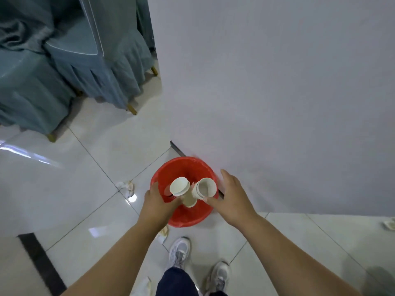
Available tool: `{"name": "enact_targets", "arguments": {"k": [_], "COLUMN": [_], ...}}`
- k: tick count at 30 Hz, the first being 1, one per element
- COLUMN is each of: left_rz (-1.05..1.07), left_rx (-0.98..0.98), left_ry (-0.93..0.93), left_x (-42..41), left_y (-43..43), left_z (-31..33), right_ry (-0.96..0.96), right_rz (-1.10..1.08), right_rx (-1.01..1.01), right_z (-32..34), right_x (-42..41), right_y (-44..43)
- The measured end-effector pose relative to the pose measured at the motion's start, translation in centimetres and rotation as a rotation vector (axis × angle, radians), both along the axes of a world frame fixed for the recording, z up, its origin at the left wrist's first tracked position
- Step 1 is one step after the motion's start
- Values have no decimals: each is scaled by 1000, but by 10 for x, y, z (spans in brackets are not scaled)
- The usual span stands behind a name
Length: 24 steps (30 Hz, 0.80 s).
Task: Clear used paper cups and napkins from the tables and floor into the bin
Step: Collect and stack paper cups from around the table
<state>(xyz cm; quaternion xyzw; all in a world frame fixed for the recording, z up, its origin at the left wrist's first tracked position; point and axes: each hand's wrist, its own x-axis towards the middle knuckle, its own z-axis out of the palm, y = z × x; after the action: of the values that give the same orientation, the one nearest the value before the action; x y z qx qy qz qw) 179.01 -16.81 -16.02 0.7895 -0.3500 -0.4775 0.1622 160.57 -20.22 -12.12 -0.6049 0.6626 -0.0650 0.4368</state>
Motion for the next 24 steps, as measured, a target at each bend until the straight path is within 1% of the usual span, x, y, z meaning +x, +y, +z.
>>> {"name": "enact_targets", "arguments": {"k": [2, 5, 8, 11, 17, 22, 24], "left_rz": [-48, -115, -191, -278, -549, -709, -738], "left_rx": [21, 4, -13, -39, -73, -183, -190], "left_ry": [-25, -28, -17, 2, 85, 171, 223], "left_x": [7, 8, -2, -23, -89, -167, -200], "left_y": [-12, -25, -34, -39, -21, 17, 37], "left_z": [-4, -2, 6, 19, 54, 88, 96], "right_ry": [21, 16, -28, -97, -159, -204, -221], "right_rz": [-33, -103, -201, -299, -451, -636, -699], "right_rx": [9, 45, 101, 108, 58, -9, -52], "right_z": [-5, -6, -2, 10, 41, 69, 79], "right_x": [2, -2, -14, -30, -79, -139, -165], "right_y": [-12, -15, -6, 9, 62, 128, 160]}}
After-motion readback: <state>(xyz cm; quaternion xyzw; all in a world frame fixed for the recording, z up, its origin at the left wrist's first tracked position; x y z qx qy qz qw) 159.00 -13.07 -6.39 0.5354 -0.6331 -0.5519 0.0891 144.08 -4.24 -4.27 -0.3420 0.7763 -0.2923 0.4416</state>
